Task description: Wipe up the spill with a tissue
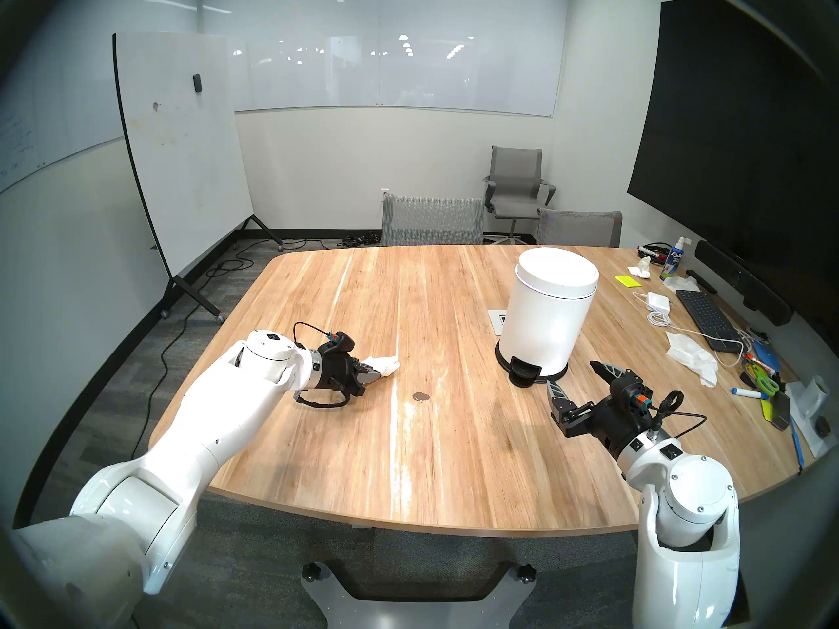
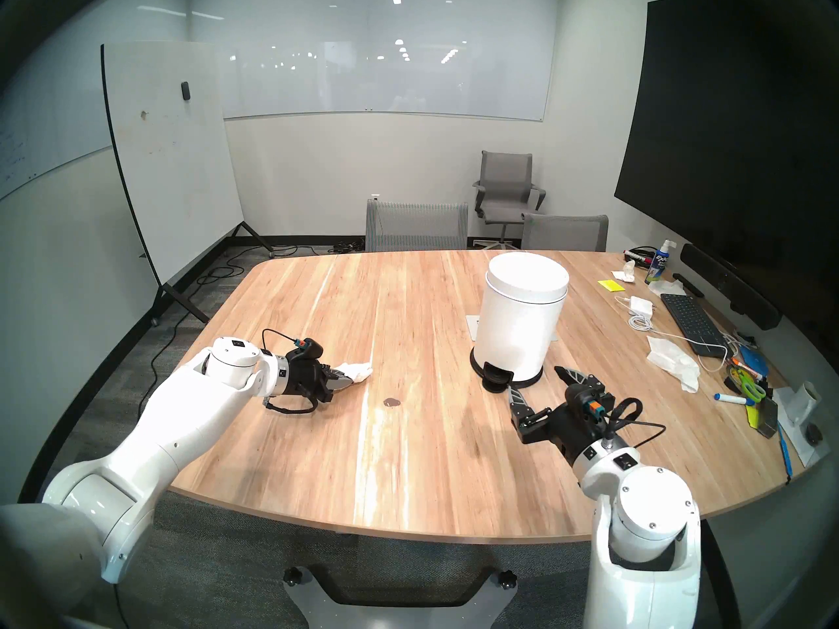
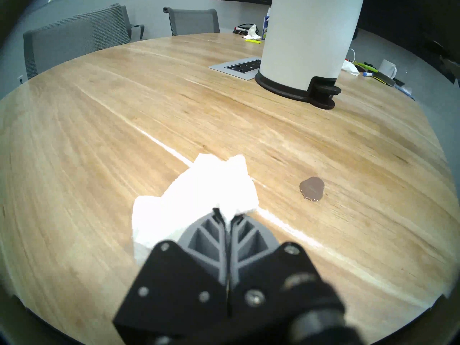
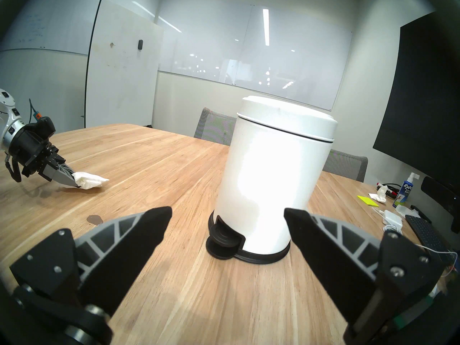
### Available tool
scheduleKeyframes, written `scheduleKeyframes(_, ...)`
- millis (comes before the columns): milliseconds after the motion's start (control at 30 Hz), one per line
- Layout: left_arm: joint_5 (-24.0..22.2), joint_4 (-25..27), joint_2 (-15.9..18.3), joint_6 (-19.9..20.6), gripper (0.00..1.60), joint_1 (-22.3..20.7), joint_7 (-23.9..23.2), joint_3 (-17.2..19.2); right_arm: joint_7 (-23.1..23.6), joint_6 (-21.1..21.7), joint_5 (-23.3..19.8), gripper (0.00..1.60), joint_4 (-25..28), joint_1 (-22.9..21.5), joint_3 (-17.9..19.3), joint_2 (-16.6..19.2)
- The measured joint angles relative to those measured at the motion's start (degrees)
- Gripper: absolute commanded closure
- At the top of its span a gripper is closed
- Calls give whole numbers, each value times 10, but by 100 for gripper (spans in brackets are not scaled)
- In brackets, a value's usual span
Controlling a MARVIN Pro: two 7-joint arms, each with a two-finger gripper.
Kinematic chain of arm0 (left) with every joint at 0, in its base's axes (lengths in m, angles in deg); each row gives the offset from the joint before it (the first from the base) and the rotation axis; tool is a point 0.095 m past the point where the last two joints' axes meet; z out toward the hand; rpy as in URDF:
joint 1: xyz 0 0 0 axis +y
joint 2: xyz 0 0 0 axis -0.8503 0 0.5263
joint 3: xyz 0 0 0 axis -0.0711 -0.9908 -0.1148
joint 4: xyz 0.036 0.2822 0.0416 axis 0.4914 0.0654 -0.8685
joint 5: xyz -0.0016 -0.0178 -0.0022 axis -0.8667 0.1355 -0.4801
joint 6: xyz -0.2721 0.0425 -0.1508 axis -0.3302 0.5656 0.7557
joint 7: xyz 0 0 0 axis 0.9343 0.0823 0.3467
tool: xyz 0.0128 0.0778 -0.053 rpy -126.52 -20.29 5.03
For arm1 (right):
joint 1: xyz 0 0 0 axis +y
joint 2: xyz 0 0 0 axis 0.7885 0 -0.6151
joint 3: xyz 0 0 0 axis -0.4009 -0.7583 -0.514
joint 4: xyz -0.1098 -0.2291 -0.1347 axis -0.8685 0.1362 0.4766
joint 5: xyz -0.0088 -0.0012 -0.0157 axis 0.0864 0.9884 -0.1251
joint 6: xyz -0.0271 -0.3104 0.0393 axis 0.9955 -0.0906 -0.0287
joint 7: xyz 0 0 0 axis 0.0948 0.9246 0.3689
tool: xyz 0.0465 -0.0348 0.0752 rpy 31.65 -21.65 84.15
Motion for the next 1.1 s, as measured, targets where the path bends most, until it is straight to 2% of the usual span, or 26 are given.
scheduleKeyframes(400,-2,36,-3,26,160,8,14,0,0,0,0,0,0,0,0,0)
scheduleKeyframes(867,-2,98,-4,53,160,39,36,-1,0,0,0,0,0,0,0,0)
scheduleKeyframes(1100,-1,113,-5,60,160,46,47,-3,0,0,0,0,0,0,0,0)
